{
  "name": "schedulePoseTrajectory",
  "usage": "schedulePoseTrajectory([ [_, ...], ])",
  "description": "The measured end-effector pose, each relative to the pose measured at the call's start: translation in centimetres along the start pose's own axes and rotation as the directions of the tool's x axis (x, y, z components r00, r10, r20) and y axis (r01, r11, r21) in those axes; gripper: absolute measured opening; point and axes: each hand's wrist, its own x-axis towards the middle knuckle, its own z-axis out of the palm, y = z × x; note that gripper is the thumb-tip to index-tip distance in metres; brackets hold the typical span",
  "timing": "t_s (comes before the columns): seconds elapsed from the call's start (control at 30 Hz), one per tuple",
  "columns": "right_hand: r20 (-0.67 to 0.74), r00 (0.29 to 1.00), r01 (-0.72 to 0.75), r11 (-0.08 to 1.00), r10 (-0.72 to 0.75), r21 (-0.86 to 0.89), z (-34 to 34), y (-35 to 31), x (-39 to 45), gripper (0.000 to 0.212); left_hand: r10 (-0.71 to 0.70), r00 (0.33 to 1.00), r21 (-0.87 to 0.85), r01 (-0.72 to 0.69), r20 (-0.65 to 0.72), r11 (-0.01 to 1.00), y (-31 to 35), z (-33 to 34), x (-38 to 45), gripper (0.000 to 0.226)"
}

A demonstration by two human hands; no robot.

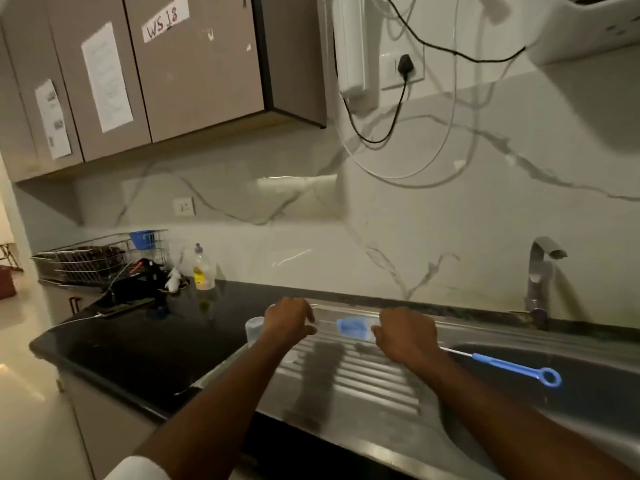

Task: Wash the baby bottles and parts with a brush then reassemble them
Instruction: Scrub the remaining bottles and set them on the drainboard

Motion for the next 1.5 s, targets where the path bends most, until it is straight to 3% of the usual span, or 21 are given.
schedulePoseTrajectory([
  [0.3, -0.023, 0.998, 0.053, 0.998, -0.054, -0.042, 4.4, -1.8, 2.2, 0.027, 0.073, 0.997, 0.312, -0.074, 0.016, 0.947, -0.7, 4.8, 2.1, 0.022],
  [0.4, -0.015, 0.998, 0.054, 0.998, -0.055, -0.037, 5.1, -1.3, 2.3, 0.026, 0.059, 0.997, 0.342, -0.070, 0.044, 0.937, -0.8, 5.6, 2.4, 0.021],
  [0.57, -0.021, 0.999, 0.041, 0.999, -0.042, -0.019, 5.7, -0.2, 2.2, 0.028, 0.042, 0.993, 0.288, -0.071, 0.106, 0.955, -0.7, 6.6, 2.7, 0.024],
  [0.8, -0.010, 1.000, 0.001, 0.999, 0.000, 0.049, 4.0, 2.4, 0.5, 0.027, 0.080, 0.996, 0.237, -0.085, 0.032, 0.968, 2.5, 4.2, 2.1, 0.031],
  [1.13, -0.039, 0.978, -0.207, 0.978, 0.207, -0.003, -2.3, 14.3, -7.5, 0.035, 0.242, 0.955, -0.008, -0.245, 0.173, 0.970, 15.8, 1.8, -2.0, 0.047],
  [1.4, 0.024, 0.925, -0.378, 0.922, 0.380, -0.081, -2.5, 24.8, -12.5, 0.037, 0.479, 0.861, -0.068, -0.475, 0.169, 0.877, 29.7, 5.8, -5.8, 0.026],
  [1.47, 0.079, 0.900, -0.416, 0.899, 0.428, -0.135, -1.4, 26.8, -13.0, 0.031, 0.589, 0.763, -0.126, -0.578, 0.268, 0.806, 32.3, 8.2, -5.7, 0.021],
  [1.5, 0.101, 0.887, -0.431, 0.887, 0.450, -0.164, -0.7, 27.8, -13.1, 0.028, 0.640, 0.683, -0.178, -0.622, 0.354, 0.762, 33.4, 9.3, -5.7, 0.020],
])
